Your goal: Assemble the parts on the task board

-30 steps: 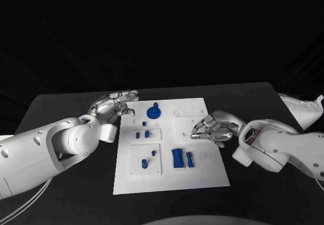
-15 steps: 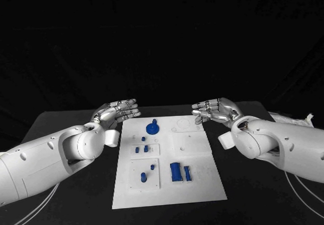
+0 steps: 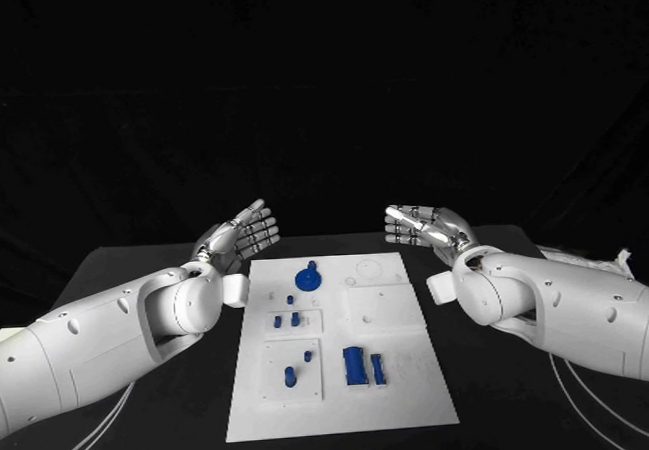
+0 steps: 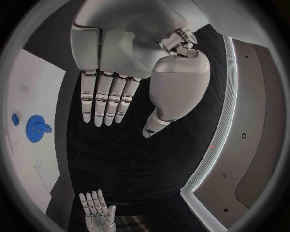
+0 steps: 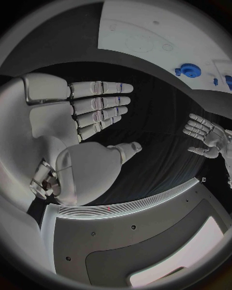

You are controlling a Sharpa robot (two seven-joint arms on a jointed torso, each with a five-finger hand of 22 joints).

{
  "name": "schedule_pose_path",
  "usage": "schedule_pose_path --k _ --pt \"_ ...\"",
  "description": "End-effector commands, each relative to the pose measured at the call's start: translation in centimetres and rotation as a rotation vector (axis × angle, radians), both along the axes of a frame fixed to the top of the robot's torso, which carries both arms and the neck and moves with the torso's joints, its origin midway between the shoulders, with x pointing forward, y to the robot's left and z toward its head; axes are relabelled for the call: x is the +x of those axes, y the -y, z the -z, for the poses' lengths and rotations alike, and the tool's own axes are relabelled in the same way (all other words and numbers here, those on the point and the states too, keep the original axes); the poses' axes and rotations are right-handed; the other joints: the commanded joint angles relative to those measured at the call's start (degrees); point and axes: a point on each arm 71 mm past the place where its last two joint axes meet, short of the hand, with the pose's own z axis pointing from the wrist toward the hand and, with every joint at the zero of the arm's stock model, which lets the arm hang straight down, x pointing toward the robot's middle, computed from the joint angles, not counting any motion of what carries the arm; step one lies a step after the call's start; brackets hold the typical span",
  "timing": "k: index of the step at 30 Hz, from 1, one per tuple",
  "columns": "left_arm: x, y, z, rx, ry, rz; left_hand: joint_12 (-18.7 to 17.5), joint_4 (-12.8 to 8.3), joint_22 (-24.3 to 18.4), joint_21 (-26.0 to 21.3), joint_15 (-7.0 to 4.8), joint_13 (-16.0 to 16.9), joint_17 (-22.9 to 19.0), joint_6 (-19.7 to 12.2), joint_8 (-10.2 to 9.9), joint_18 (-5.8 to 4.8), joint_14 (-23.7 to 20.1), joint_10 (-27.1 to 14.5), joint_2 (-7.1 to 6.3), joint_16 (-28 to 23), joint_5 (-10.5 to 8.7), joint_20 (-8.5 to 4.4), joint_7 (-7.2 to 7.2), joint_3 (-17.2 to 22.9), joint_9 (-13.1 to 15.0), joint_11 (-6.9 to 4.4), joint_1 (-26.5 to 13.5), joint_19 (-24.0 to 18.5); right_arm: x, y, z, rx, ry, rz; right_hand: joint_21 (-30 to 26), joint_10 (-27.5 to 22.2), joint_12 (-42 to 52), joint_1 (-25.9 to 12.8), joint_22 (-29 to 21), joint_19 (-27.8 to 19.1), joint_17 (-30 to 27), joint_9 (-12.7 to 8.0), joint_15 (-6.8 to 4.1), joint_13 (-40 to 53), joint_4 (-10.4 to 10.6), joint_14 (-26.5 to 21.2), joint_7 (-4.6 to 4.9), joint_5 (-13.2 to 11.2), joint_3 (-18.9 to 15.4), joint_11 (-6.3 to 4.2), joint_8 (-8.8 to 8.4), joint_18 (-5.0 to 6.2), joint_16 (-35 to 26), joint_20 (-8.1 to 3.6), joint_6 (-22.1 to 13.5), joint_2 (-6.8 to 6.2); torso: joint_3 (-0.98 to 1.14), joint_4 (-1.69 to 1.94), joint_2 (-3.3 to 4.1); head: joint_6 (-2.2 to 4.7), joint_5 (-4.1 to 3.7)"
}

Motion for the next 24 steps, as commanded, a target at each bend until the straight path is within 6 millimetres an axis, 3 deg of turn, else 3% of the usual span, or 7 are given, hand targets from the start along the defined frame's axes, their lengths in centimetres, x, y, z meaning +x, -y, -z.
schedule_pose_path --k 1,5,6,11,12,14,24 --pt "-0.5 0.3 -0.1 0.055 0.032 -0.043 -2.9 -0.4 -4.9 -1.1 -1.89 -0.9 -3.4 -13.1 -1.4 -2.76 -12.3 -13.7 4.30 -3.2 -2.31 -3.46 -2.48 -5.3 -1.0 -2.10 -17.3 -10.1 -0.6 -0.8 -0.4 0.034 0.022 0.058 -2.1 -14.6 -1.1 -19.0 -2.0 -13.8 -2.5 -2.2 -2.30 -5.5 -1.0 -14.7 -2.32 -5.2 -0.3 -5.57 -1.07 -2.51 -1.6 -2.74 -12.7 -0.15 0.78 0.15 -1.02 2.05 0.71" --pt "-1.6 0.9 0.0 0.110 0.055 -0.083 -2.9 -0.4 -6.3 -1.1 -5.92 -0.9 -3.4 -17.0 -1.4 -3.36 -15.9 -17.8 4.30 -4.1 -2.95 -4.49 -3.22 -6.8 -1.0 -6.55 -22.4 -13.1 -1.9 -2.1 -0.8 0.067 0.026 0.107 -6.6 -18.9 -1.1 -24.5 -6.1 -17.9 -3.2 -6.8 -2.30 -5.5 -1.0 -19.0 -3.02 -5.2 -0.3 -5.57 -1.07 -3.13 -1.6 -3.53 -16.5 -0.15 1.40 0.27 -1.81 3.91 1.34" --pt "-2.1 1.1 0.0 0.133 0.067 -0.100 -2.9 -0.4 -6.9 -1.1 -5.92 -0.9 -3.4 -18.6 -1.4 -3.36 -17.4 -19.5 4.30 -4.6 -7.14 -4.91 -3.53 -7.4 -1.0 -6.55 -24.5 -14.4 -2.4 -2.6 -0.9 0.077 0.026 0.125 -6.6 -20.6 -1.1 -26.8 -6.1 -19.5 -3.5 -6.8 -2.30 -5.5 -1.0 -20.8 -7.24 -5.2 -0.3 -5.57 -1.07 -3.52 -1.6 -3.86 -18.0 -0.15 1.54 0.30 -2.00 4.35 1.49" --pt "-3.8 1.8 -0.2 0.202 0.109 -0.153 -2.9 -0.4 -8.4 -1.1 -5.92 -0.9 -3.4 -22.5 -1.4 -3.96 -21.0 -23.5 4.30 -5.5 -7.14 -5.92 -7.80 -9.0 -1.0 -6.55 -29.6 -17.4 -3.7 -3.7 -1.2 0.097 0.020 0.167 -6.6 -24.9 -1.1 -32.3 -6.1 -23.6 -7.8 -6.8 -2.30 -5.5 -1.0 -25.1 -7.24 -5.2 -0.3 -5.57 -1.07 -3.88 -1.6 -8.54 -21.7 -0.15 1.74 0.34 -2.25 4.95 1.69" --pt "-4.0 1.9 -0.2 0.213 0.116 -0.162 -2.9 -0.4 -8.6 -1.1 -5.92 -0.9 -3.4 -23.2 -1.4 -3.96 -21.8 -24.3 4.30 -5.7 -7.14 -6.10 -7.80 -9.3 -1.0 -6.55 -30.6 -18.0 -3.8 -3.8 -1.2 0.099 0.019 0.173 -6.6 -25.8 -1.1 -33.5 -6.1 -24.4 -7.8 -6.8 -2.30 -5.5 -1.0 -26.0 -7.24 -5.2 -0.3 -5.57 -1.07 -8.36 -1.6 -8.54 -22.5 -0.15 1.74 0.34 -2.25 4.95 1.69" --pt "-4.6 2.1 -0.3 0.235 0.132 -0.179 -2.9 -0.4 -9.2 -1.1 -5.92 -0.9 -3.4 -24.9 -1.4 -8.34 -23.3 -26.0 4.30 -6.1 -7.14 -6.54 -7.80 -9.9 -1.0 -6.55 -32.7 -19.3 -4.2 -4.1 -1.2 0.102 0.016 0.183 -6.6 -27.5 -1.1 -35.8 -6.1 -26.0 -7.8 -6.8 -2.30 -5.5 -1.0 -27.7 -7.24 -5.2 -0.3 -5.57 -1.07 -8.36 -1.6 -8.54 -24.0 -0.15 1.74 0.34 -2.25 4.95 1.69" --pt "-5.3 2.4 -0.5 0.263 0.154 -0.203 -2.9 -0.4 -15.3 -1.1 -5.92 -0.9 -3.4 -30.4 -1.4 -8.34 -28.5 -31.9 4.30 -10.1 -7.14 -10.82 -7.80 -12.1 -1.0 -6.55 -40.1 -23.5 -4.3 -4.2 -1.3 0.103 0.015 0.187 -6.6 -33.7 -1.1 -43.8 -6.1 -31.9 -7.8 -6.8 -2.30 -5.5 -1.0 -34.0 -7.24 -5.2 -0.3 -5.57 -1.07 -8.36 -1.6 -8.54 -29.4 -0.15 1.74 0.34 -2.25 4.95 1.69"
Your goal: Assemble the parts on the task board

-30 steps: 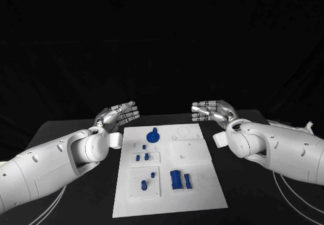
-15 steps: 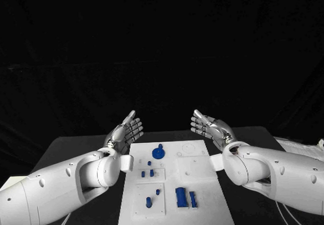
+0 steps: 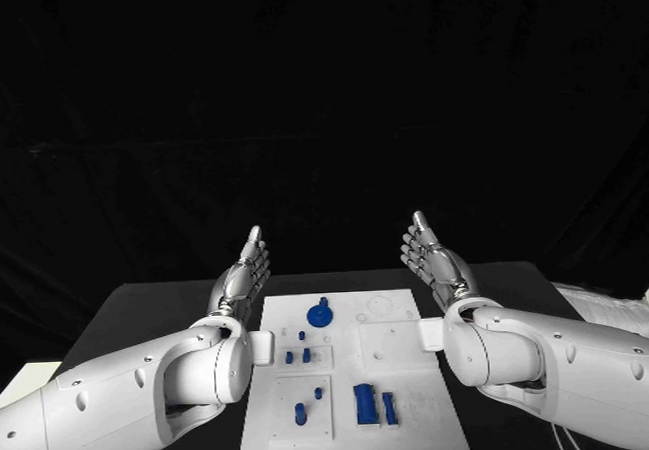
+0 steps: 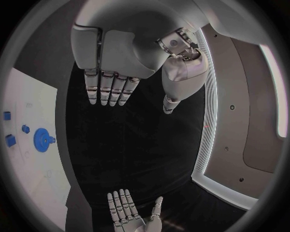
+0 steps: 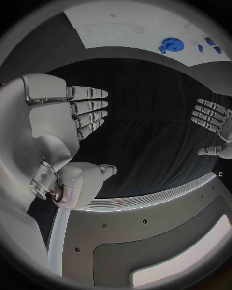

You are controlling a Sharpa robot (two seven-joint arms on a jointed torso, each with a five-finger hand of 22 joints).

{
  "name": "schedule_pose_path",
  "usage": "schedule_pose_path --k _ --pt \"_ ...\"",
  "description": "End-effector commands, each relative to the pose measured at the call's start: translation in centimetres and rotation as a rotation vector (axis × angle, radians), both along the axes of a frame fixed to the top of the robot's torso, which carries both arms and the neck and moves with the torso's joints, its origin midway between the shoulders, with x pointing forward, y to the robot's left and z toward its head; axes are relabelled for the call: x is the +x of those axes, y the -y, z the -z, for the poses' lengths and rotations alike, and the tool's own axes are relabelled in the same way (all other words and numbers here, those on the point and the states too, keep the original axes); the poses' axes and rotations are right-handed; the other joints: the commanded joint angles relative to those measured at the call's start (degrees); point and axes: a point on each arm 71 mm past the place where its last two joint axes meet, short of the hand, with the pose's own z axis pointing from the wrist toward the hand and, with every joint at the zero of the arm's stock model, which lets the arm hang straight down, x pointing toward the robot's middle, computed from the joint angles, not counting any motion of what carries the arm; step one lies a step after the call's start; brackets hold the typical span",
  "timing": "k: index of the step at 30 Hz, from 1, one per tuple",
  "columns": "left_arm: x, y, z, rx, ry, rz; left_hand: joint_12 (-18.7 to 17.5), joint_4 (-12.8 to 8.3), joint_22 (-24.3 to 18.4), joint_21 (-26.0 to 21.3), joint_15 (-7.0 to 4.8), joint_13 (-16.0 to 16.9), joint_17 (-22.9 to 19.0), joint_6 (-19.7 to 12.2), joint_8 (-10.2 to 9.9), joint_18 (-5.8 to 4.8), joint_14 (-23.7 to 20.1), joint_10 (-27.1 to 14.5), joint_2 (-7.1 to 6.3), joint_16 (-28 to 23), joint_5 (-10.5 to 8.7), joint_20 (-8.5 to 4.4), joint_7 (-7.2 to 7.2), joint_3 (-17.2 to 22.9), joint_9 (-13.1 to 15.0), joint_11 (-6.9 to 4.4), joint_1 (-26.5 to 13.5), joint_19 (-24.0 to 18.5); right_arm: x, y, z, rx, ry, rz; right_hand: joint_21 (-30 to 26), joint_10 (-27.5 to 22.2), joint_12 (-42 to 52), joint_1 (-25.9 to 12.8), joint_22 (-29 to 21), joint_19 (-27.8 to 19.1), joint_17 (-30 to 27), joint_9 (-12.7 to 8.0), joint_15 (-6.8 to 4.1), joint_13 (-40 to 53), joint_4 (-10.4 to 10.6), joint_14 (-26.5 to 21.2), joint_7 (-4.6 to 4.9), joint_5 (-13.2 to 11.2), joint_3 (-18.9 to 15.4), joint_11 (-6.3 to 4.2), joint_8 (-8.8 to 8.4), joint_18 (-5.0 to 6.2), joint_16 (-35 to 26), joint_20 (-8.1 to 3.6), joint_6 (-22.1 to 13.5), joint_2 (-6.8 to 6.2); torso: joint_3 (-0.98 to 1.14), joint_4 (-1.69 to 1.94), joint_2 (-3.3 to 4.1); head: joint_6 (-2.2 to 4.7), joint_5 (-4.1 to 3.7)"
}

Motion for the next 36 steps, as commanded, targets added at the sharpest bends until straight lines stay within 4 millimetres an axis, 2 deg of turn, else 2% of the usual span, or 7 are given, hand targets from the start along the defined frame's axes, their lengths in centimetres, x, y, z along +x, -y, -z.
schedule_pose_path --k 1,3,21,24,26,29,36 --pt "-0.02 -0.14 -0.50 0.047 0.063 -0.032 -0.4 0.0 -5.6 -0.3 -0.11 -0.1 -0.1 -4.8 -0.4 -1.77 -4.5 -5.0 0.06 -1.3 -0.59 -1.51 -0.46 -1.9 -0.1 -0.19 -6.3 -3.7 -0.01 0.13 -0.19 0.000 0.019 0.027 -0.4 -5.3 -0.4 -6.9 -0.2 -5.0 -0.5 -0.3 -0.07 -0.2 -0.3 -5.3 -0.33 -0.3 0.1 -0.11 -0.40 -1.22 -0.2 -0.64 -4.6 -0.01 0.01 0.00 -0.02 0.01 0.01" --pt "-0.02 -0.14 -0.50 0.047 0.063 -0.032 -0.4 0.0 -5.6 -0.3 -0.11 -0.1 -0.1 -5.6 -0.4 -1.77 -5.2 -5.9 0.06 -1.3 -0.59 -1.51 -0.46 -6.1 -0.1 -0.19 -7.4 -4.4 -0.01 0.13 -0.19 0.000 0.019 0.027 -0.4 -6.2 -0.4 -8.1 -0.2 -5.9 -0.5 -0.3 -0.07 -0.2 -0.3 -6.2 -0.33 -0.3 0.1 -0.11 -0.40 -1.22 -0.2 -0.64 -5.4 -0.01 0.01 0.00 -0.02 0.01 0.01" --pt "-0.02 -0.14 -0.50 0.047 0.063 -0.032 -0.4 0.0 -5.6 -0.3 -0.11 -0.1 -0.1 -10.4 -0.4 -1.77 -9.7 -10.9 0.06 -1.3 -0.59 -1.51 -0.46 -6.1 -0.1 -0.19 -13.7 -11.8 -0.01 0.13 -0.19 0.000 0.019 0.027 -0.4 -11.5 -0.4 -15.0 -0.2 -10.9 -0.5 -0.3 -0.07 -0.2 -0.3 -11.6 -0.33 -0.3 0.1 -0.11 -0.40 -1.22 -0.2 -0.64 -10.0 -0.01 0.01 0.00 -0.02 0.01 0.01" --pt "-0.02 -0.14 -0.50 0.047 0.063 -0.032 -0.4 0.0 -5.6 -0.3 -0.11 -0.1 -0.1 -10.9 -0.4 -1.77 -14.1 -11.4 0.06 -1.3 -0.59 -1.51 -0.46 -6.1 -0.1 -0.19 -14.2 -11.8 -0.01 0.13 -0.19 0.000 0.019 0.027 -0.4 -16.6 -0.4 -21.7 -0.2 -15.8 -0.5 -0.3 -0.07 -0.2 -0.3 -16.7 -0.33 -0.3 0.1 -0.11 -0.40 -1.22 -0.2 -0.64 -14.5 -0.01 0.01 0.00 -0.02 0.01 0.01" --pt "-0.02 -0.14 -0.50 0.047 0.063 -0.032 -0.4 0.0 -5.6 -0.3 -0.11 -0.1 -0.1 -15.1 -0.4 -1.77 -14.1 -11.8 0.06 -1.3 -0.59 -1.51 -0.46 -6.1 -0.1 -0.19 -14.7 -11.8 -0.01 0.13 -0.19 0.000 0.019 0.027 -0.4 -16.6 -0.4 -21.7 -0.2 -15.8 -0.5 -0.3 -0.07 -0.2 -0.3 -16.7 -0.33 -0.3 0.1 -0.11 -0.40 -1.22 -0.2 -0.64 -14.5 -0.01 0.01 0.00 -0.02 0.01 0.01" --pt "-0.02 -0.14 -0.50 0.047 0.063 -0.032 -0.4 0.0 -5.6 -0.3 -0.11 -0.1 -0.1 -15.1 -0.4 -1.77 -14.1 -15.8 0.06 -1.3 -0.59 -1.51 -0.46 -6.1 -0.1 -0.19 -19.9 -11.8 -0.01 0.13 -0.19 0.000 0.019 0.027 -0.4 -16.6 -0.4 -21.7 -0.2 -15.8 -0.5 -0.3 -0.07 -0.2 -0.3 -16.7 -0.33 -0.3 0.1 -0.11 -0.40 -1.22 -0.2 -0.64 -14.5 -0.01 0.01 0.00 -0.02 0.01 0.01" --pt "-0.02 -0.14 -0.50 0.047 0.063 -0.032 -0.4 0.0 -5.6 -0.3 -0.11 -0.1 -0.1 -15.1 -0.4 -1.77 -14.1 -15.8 0.06 -1.3 -0.59 -1.51 -0.46 -6.1 -0.1 -0.19 -19.9 -11.8 -0.01 0.13 -0.19 0.000 0.019 0.027 -0.4 -16.6 -0.4 -21.7 -0.2 -15.8 -0.5 -0.3 -0.07 -0.2 -0.3 -16.7 -0.33 -0.3 0.1 -0.11 -0.40 -1.22 -0.2 -0.64 -14.5 -0.01 0.01 0.00 -0.02 0.01 0.01"
